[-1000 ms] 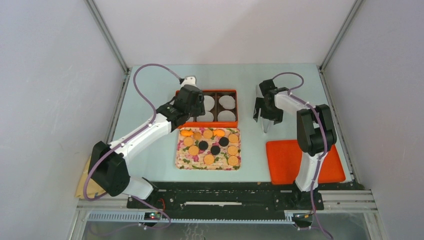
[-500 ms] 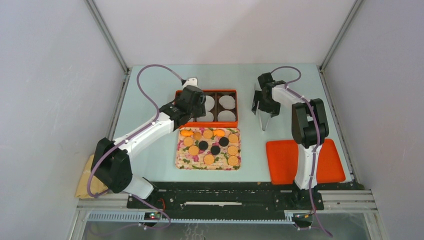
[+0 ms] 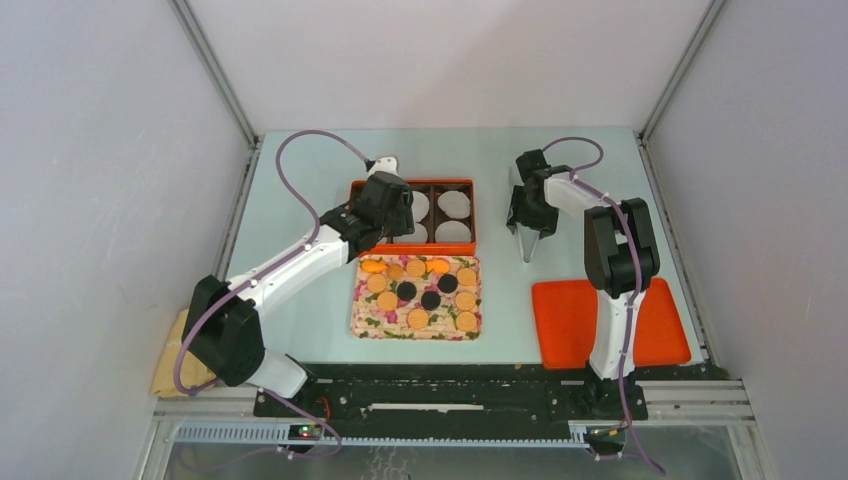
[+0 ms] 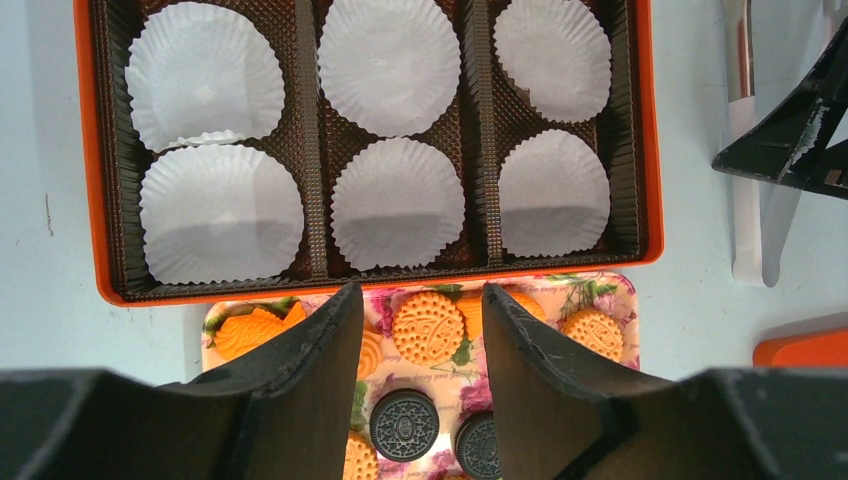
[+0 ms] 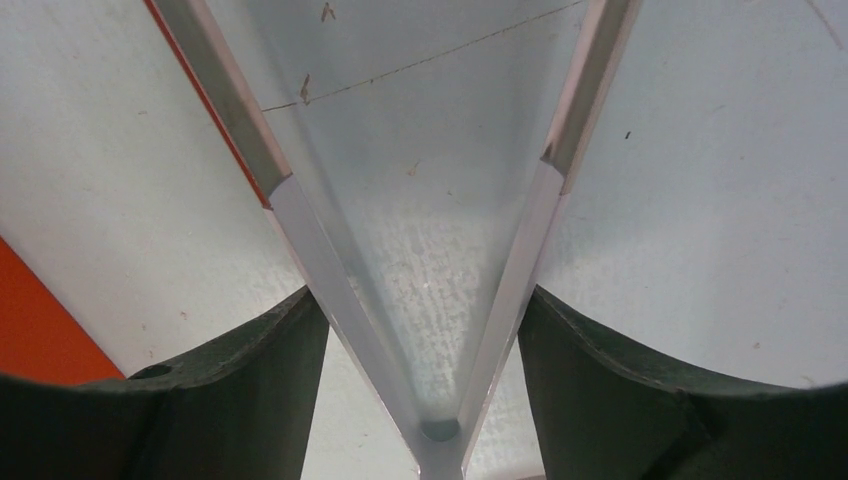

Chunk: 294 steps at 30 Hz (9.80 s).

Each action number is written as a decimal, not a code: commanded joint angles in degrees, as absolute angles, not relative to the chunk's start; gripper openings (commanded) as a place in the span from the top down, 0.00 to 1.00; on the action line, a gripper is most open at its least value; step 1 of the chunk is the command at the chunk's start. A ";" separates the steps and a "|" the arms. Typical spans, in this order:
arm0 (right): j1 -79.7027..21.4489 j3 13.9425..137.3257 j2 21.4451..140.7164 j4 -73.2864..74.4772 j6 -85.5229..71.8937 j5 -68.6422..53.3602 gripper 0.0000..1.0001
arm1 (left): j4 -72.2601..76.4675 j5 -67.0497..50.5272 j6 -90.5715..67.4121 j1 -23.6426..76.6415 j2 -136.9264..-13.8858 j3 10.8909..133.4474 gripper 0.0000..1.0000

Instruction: Pack the cookies

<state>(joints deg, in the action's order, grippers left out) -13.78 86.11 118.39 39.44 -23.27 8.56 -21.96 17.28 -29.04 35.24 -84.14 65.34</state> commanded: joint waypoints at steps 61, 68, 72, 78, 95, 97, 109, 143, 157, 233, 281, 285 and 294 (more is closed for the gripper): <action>-33.10 79.78 78.40 50.98 -12.08 0.51 0.65 | -23.86 11.83 -27.94 34.03 -97.30 90.06 0.51; -39.77 83.95 78.15 52.84 -12.06 6.18 0.66 | -23.95 17.30 -29.42 31.37 -85.34 82.94 0.49; -45.32 82.92 77.26 53.24 -12.41 7.65 0.66 | -24.23 18.26 -29.38 31.28 -78.98 77.12 0.49; -55.08 79.51 77.23 54.22 -15.61 9.71 0.66 | -24.72 16.93 -30.29 31.27 -72.04 69.44 0.47; -69.56 69.59 77.23 54.34 -28.89 13.27 0.64 | -25.58 15.58 -31.89 31.29 -61.53 59.44 0.47; -70.43 68.81 77.28 54.86 -30.05 14.00 0.64 | -25.36 15.32 -32.11 31.29 -60.91 58.91 0.47; -73.19 67.94 76.60 56.95 -35.85 16.64 0.59 | -24.36 14.55 -32.63 31.28 -58.76 57.01 0.47; -71.03 70.13 81.73 55.41 -34.62 15.11 0.83 | -23.38 13.33 -33.05 31.29 -58.18 54.20 0.47; -69.40 82.10 79.55 60.11 -31.27 20.76 1.00 | -25.06 15.65 -34.19 31.29 -57.09 55.53 0.49; -49.01 110.61 109.10 38.10 -12.50 5.65 0.48 | -28.91 29.46 -29.60 27.86 -50.38 58.40 0.45; -86.79 66.71 82.07 58.55 -47.15 18.20 0.46 | -29.98 21.37 -35.58 27.86 -43.77 52.76 0.46; -88.43 66.71 82.55 59.66 -49.35 17.60 0.53 | -30.43 20.96 -36.26 27.86 -43.53 52.44 0.46; -88.19 66.81 79.55 60.24 -51.26 17.26 0.77 | -30.29 19.60 -36.91 27.86 -43.64 51.99 0.46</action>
<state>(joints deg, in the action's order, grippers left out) -88.05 65.78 82.35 59.05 -48.60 16.80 -31.05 20.71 -36.07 28.29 -44.12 53.12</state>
